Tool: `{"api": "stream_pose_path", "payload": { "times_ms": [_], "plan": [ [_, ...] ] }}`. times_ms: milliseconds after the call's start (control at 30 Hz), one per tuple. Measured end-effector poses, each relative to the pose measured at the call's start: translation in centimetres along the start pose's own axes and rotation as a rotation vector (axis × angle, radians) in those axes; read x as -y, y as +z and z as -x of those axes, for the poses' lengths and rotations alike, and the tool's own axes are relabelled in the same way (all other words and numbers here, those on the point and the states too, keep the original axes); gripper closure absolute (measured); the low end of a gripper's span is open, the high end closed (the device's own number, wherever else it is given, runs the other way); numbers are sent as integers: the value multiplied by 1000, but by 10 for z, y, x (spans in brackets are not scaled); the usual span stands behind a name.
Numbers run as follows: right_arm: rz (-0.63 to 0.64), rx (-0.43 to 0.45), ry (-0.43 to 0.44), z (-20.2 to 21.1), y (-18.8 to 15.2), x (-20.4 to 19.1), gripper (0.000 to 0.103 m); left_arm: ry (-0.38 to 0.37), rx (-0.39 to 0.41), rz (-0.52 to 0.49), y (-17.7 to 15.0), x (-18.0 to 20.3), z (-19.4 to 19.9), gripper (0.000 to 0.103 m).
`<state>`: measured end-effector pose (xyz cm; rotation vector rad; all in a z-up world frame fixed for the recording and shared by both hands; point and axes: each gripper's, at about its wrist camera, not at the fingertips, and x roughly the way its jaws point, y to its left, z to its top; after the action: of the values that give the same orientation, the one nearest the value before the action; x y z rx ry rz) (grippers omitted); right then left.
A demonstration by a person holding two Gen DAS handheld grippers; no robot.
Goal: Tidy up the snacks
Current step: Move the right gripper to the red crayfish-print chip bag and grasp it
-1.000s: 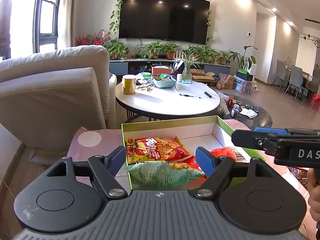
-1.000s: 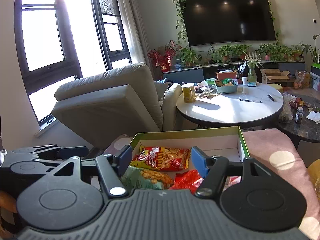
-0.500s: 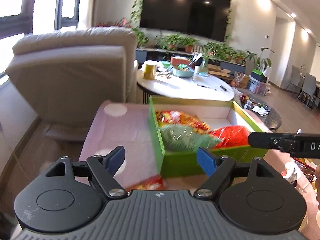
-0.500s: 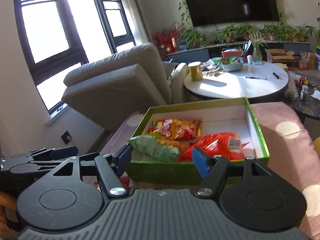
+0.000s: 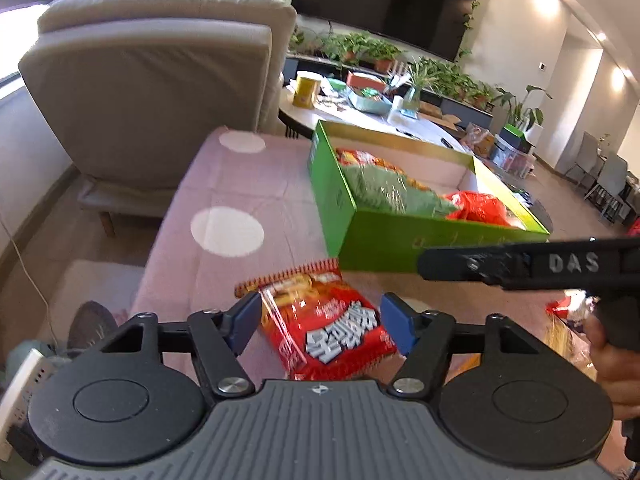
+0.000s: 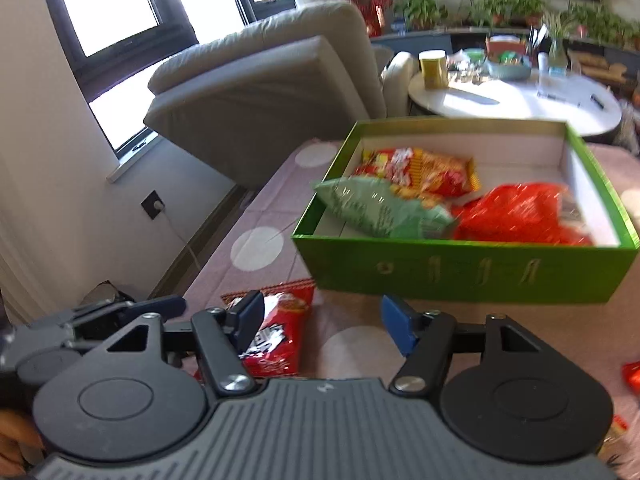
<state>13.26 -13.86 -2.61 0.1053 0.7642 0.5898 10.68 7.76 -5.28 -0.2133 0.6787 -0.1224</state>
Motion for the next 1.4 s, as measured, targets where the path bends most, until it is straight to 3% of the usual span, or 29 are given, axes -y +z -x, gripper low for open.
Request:
{"api": "stream_pose_path", "payload": {
  "times_ms": [533, 700, 900, 1400],
  "plan": [
    [-88, -169, 38, -49, -2, -17, 42, -43, -60, 77, -10, -24, -16, 42],
    [-105, -200, 48, -56, -3, -15, 54, -75, -83, 87, -11, -22, -22, 42],
    [-144, -232, 84, -60, -6, -11, 56, -106, -92, 76, -15, -16, -25, 47],
    [-117, -107, 141, -10, -3, -22, 56, -83, 46, -25, 0, 20, 29, 48]
  ]
}}
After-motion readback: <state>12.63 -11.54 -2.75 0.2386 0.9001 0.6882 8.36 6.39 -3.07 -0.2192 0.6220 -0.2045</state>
